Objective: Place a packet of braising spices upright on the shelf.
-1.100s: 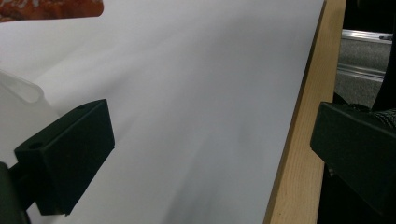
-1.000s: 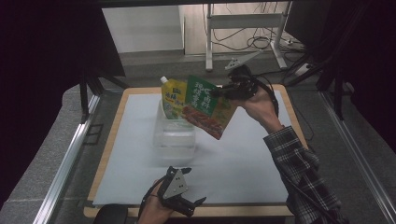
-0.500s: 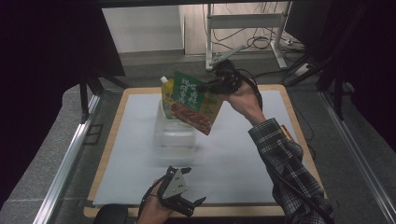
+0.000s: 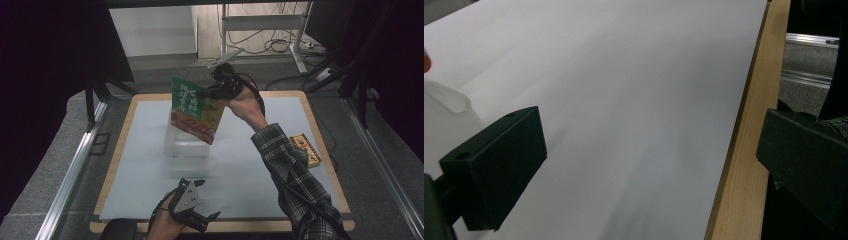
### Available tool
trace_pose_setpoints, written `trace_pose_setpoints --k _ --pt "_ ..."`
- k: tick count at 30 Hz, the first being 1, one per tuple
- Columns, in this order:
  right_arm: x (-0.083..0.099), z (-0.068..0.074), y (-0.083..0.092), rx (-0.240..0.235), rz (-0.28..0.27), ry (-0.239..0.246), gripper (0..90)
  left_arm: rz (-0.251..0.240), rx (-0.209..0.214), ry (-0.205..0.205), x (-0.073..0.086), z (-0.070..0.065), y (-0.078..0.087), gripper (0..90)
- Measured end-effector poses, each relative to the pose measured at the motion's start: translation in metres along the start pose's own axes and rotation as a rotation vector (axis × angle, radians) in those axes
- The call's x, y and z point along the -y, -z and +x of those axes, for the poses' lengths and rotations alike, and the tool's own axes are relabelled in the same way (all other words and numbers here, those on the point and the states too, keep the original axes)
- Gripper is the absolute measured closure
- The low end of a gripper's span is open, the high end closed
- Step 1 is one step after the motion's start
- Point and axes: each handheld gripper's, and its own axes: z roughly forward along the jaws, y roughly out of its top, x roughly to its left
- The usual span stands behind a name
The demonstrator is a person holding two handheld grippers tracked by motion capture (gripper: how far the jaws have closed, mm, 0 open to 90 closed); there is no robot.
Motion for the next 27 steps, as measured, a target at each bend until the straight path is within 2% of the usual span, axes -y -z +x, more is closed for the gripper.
trace_pose_setpoints --k 8,17,27 --pt "-0.004 0.001 -0.016 -0.010 0.024 0.009 89.1 0.000 0.002 -0.002 0.000 0.000 0.000 0.0" --pt "0.002 -0.005 -0.031 -0.037 0.045 -0.018 89.1 0.006 0.004 -0.011 0.000 0.000 0.000 0.0" --pt "0.009 -0.011 -0.052 -0.044 0.082 -0.036 89.1 0.011 0.007 -0.009 0.000 0.000 -0.001 0.0"
